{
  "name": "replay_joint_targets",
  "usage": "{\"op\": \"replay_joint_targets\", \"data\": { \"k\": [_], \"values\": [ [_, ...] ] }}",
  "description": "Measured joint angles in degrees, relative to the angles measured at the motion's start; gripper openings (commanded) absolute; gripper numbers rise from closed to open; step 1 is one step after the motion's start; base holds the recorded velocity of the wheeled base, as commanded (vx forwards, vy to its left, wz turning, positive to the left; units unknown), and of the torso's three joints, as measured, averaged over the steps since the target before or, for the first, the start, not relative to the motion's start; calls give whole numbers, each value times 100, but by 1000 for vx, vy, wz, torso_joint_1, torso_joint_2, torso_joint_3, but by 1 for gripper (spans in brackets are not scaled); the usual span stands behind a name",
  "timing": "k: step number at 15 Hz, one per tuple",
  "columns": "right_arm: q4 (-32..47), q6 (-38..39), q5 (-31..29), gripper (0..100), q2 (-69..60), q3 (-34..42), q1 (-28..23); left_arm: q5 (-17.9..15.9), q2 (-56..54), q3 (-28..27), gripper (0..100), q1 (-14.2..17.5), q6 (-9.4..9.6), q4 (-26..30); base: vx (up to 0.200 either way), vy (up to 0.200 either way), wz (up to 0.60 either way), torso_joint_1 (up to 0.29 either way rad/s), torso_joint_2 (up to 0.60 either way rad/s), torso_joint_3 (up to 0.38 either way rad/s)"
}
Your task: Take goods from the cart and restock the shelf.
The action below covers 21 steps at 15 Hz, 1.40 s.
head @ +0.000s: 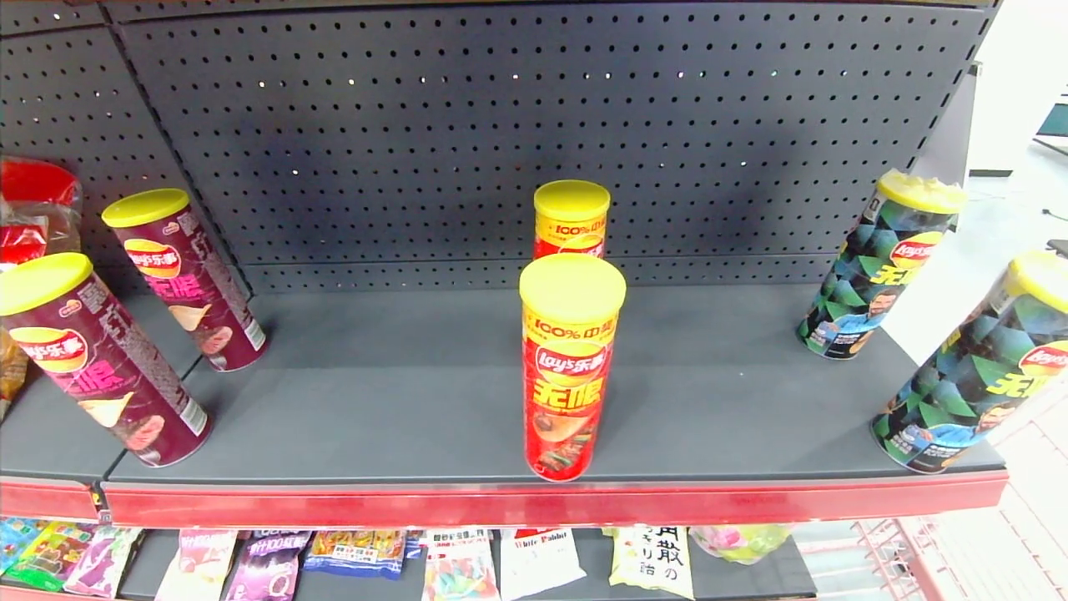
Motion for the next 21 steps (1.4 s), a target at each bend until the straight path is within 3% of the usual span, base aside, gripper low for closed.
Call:
{"op": "replay_joint_targets", "data": {
  "k": [3,4,7,21],
  "values": [
    [0,0,0,100,0,2,0,146,-83,361,100,-5,185,-1050,0,0,0,0,0,0],
    [0,0,0,100,0,2,2,190,-94,451,100,-5,180,-973,0,0,0,0,0,0],
    [0,0,0,100,0,0,2,-441,-105,518,100,-2,152,-681,0,0,0,0,0,0],
    [0,-6,2,100,0,2,2,-417,-107,525,100,-2,207,-695,0,0,0,0,0,0]
  ]
}}
